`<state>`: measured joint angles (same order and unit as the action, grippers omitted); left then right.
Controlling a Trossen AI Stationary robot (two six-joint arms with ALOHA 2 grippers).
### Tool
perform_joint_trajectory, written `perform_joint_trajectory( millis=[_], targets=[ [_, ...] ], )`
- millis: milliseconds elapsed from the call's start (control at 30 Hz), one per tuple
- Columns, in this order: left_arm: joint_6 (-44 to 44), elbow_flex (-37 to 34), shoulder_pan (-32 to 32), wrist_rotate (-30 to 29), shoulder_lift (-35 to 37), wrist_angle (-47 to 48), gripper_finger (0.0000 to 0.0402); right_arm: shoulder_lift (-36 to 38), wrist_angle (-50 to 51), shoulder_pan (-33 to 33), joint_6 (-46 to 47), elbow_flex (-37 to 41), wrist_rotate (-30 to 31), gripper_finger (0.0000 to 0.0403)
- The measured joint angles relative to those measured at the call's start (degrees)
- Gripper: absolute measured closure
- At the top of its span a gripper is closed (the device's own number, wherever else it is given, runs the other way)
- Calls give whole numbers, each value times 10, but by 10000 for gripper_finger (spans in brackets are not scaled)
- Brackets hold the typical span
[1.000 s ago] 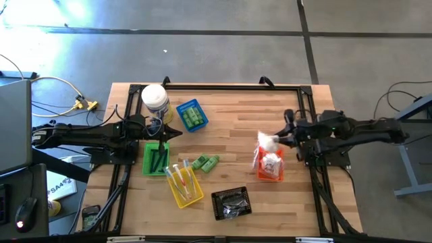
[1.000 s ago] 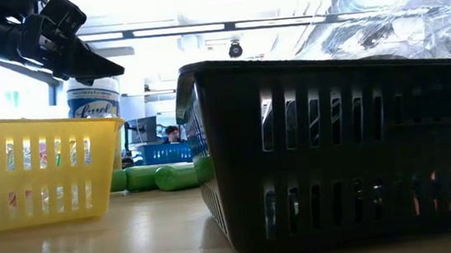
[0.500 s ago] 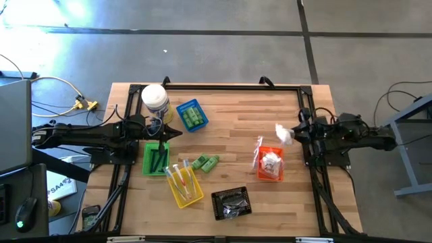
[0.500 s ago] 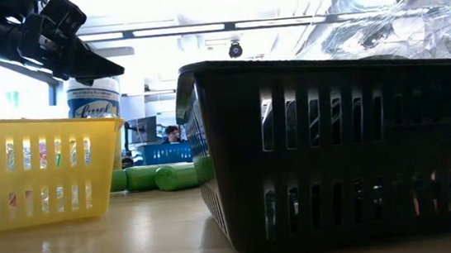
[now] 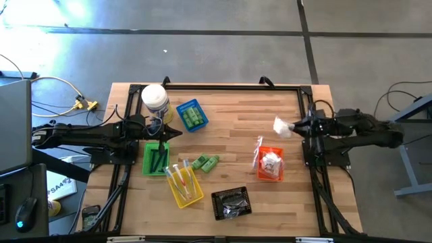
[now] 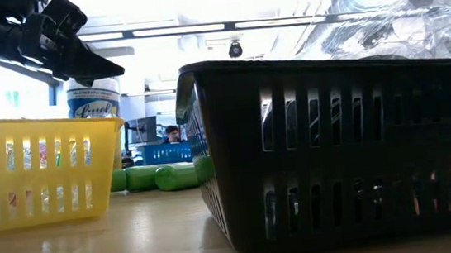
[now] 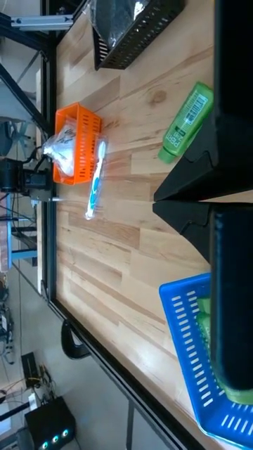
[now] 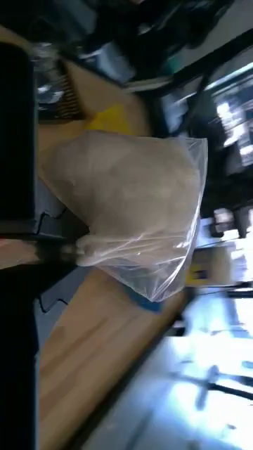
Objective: Pick & Place Travel size toiletries
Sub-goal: Put the white cotton pack into the orange bin
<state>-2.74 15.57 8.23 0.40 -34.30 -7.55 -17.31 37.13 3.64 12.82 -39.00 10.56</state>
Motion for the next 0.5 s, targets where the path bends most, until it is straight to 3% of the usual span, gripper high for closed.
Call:
perform_joint_trajectory(
  millis=[233,500],
  targets=[
    [0,0,0,-1,0,0,402,-147,169,0,79,-68,-28,373],
    [0,0,0,-1,-1,0,402,-240,176,18,108,-69,-106,373]
  ],
)
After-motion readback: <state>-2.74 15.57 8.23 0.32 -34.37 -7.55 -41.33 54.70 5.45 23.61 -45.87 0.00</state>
